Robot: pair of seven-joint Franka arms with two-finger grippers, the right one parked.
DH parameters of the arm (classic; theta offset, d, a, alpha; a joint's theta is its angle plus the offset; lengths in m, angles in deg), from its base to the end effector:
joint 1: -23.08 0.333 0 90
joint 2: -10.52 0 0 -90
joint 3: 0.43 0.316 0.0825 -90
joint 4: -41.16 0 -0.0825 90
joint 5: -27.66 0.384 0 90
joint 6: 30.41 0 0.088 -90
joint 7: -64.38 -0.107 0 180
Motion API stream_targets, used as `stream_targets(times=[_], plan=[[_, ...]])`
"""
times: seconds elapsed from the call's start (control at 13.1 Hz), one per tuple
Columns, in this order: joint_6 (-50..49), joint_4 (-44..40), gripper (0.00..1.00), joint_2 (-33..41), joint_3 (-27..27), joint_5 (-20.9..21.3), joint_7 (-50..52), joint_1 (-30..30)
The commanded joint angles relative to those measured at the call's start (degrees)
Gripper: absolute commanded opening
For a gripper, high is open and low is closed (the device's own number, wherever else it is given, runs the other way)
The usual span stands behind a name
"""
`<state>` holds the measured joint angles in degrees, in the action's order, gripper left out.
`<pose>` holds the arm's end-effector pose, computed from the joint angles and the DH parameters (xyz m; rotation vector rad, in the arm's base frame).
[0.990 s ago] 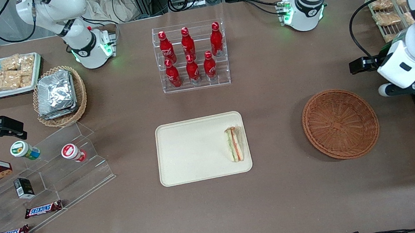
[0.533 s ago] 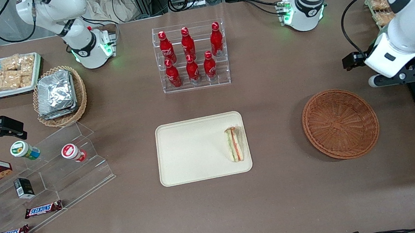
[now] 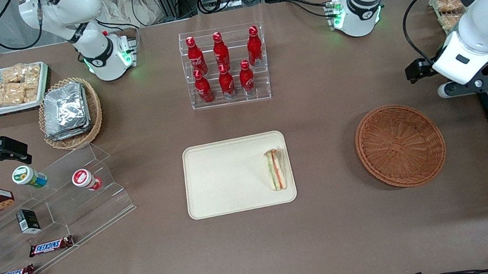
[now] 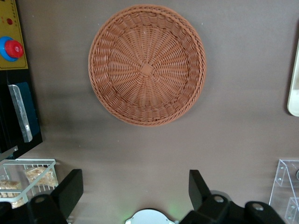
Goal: Place sandwich from basket to tray
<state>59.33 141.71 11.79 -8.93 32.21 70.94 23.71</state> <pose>0.5329 -0.0658 0.5504 -3.0294 0.0437 0.2355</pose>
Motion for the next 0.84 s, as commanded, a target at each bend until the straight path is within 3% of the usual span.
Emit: stream_targets(times=[0.0, 0.76], plan=[[1.8, 1.3, 1.0, 1.4, 0.9, -0.9, -0.8, -1.2], [2.5, 1.3, 1.0, 1.1, 1.0, -1.1, -0.8, -1.1]])
